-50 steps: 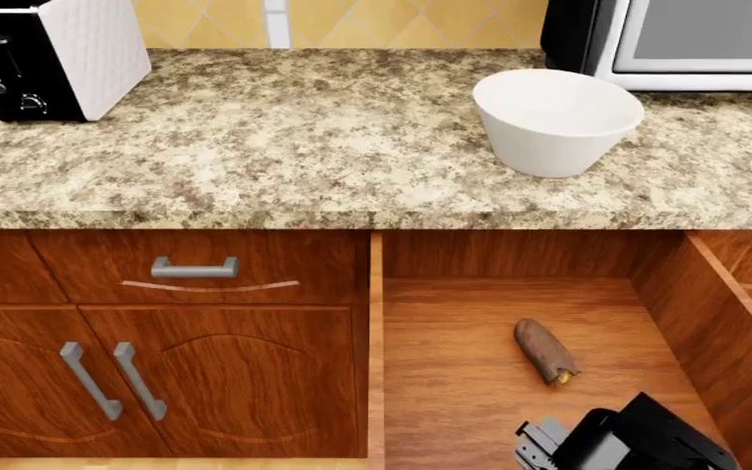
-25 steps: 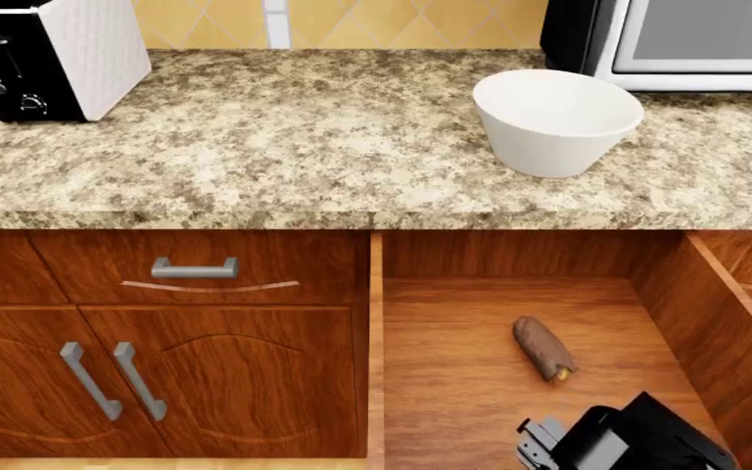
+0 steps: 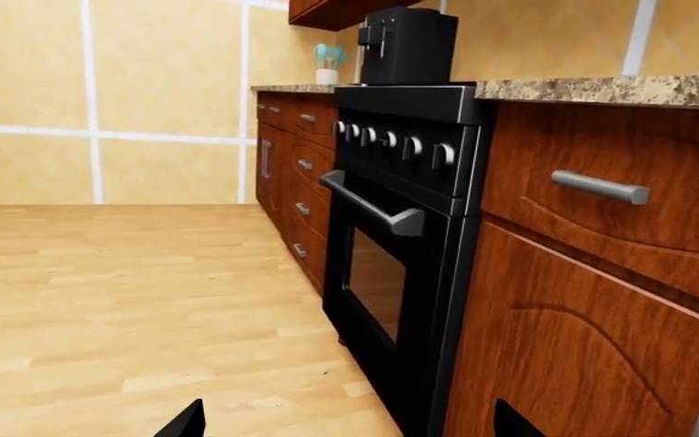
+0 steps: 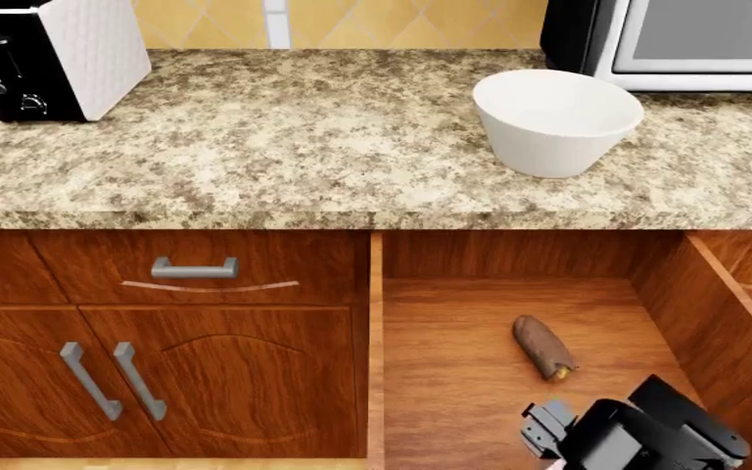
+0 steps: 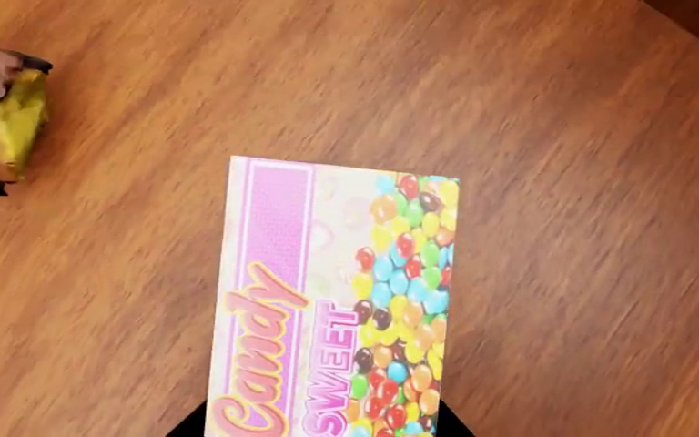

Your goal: Place the bar in the bowl and close the drawer.

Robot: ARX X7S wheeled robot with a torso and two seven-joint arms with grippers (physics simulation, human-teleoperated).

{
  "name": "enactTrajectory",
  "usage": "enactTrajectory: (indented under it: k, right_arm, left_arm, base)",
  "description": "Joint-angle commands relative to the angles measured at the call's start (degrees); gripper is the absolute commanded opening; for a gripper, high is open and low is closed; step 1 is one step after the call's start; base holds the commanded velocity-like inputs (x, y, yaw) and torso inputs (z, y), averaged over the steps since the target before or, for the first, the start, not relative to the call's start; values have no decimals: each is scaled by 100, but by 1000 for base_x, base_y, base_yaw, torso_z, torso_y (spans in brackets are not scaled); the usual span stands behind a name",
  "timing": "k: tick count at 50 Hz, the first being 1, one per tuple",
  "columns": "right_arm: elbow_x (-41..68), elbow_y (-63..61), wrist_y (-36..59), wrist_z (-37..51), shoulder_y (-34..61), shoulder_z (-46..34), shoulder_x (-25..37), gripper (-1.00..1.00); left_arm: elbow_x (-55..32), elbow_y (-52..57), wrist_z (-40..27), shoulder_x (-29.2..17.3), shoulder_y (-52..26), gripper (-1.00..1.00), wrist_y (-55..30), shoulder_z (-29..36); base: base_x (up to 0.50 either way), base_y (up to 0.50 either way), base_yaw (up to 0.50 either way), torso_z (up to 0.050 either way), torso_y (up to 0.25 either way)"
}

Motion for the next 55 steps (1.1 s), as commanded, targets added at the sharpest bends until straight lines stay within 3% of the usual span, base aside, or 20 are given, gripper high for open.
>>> enactTrajectory:
  k: [1, 16, 23, 41, 50, 52, 55]
  right_arm:
    - [-750, -454, -183, 486, 526, -105, 245, -100]
    - [-1426, -1010, 246, 1053, 1861, 68, 499, -100]
    - [-1596, -1015, 865, 1150, 2796, 250, 543, -100]
    - [-1571, 624, 3163, 327, 5023, 593, -157, -100]
    - [-1854, 2056, 3988, -514, 5448, 469, -891, -100]
    - [-2242, 3775, 4609, -1694, 5467, 96, -1974, -100]
    - [-2445, 6110, 5016, -2690, 5293, -168, -2913, -100]
  left_arm:
    - [5, -6, 5, 12, -14, 100, 15, 12]
    - [26, 16, -10, 23, -30, 100, 11, 30]
    - [48, 54, -36, 31, -19, 100, 2, 31]
    - [297, -66, -253, 23, -277, 100, -54, 48]
    - [447, -31, -427, -5, -422, 100, -178, 67]
    - [658, 9, -630, -24, -564, 100, -327, 89]
    - [790, 49, -770, -42, -653, 100, -448, 103]
  base:
    - [0, 0, 0, 0, 0]
    - [0, 0, 0, 0, 0]
    - [0, 0, 0, 0, 0]
    - [0, 0, 0, 0, 0]
    - [0, 0, 0, 0, 0]
    - [0, 0, 1, 0, 0]
    - [0, 0, 0, 0, 0]
